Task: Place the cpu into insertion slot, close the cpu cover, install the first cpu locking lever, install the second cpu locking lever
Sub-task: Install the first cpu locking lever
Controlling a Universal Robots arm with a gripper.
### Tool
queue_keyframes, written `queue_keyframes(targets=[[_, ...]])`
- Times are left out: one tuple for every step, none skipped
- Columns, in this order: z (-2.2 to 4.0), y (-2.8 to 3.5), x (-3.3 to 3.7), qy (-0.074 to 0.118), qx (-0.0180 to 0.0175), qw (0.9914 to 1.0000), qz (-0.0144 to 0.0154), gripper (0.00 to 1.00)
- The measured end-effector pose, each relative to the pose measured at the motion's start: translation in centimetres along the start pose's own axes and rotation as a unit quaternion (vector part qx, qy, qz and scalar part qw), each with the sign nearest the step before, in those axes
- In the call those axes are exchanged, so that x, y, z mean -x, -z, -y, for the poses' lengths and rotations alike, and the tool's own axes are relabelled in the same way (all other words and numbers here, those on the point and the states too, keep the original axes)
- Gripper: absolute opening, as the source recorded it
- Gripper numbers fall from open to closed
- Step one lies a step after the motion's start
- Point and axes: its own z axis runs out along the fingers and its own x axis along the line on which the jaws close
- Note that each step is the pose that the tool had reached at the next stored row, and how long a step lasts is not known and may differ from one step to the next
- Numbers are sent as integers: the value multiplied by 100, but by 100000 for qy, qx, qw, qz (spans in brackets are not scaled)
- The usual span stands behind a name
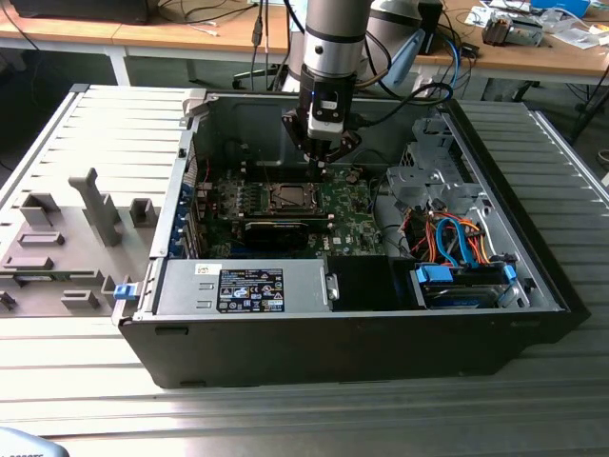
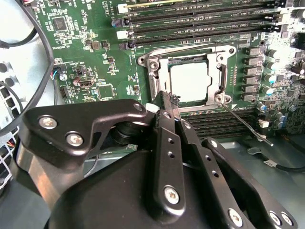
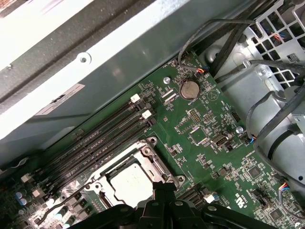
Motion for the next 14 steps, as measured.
queue_keyframes(targets=[[0,0,0,20,-2,100000,3,11],[0,0,0,48,-1,100000,5,11],[0,0,0,80,7,100000,7,11],[0,0,0,101,6,100000,5,11],[0,0,0,144,-3,100000,11,11],[0,0,0,165,-2,100000,13,11],[0,0,0,184,-1,100000,14,11],[0,0,0,215,0,100000,16,11],[0,0,0,245,2,100000,18,11],[0,0,0,264,3,100000,18,11],[0,0,0,307,4,100000,20,11],[0,0,0,342,-1,99999,24,11],[0,0,0,374,4,99999,25,11],[0,0,0,398,4,99999,28,11]])
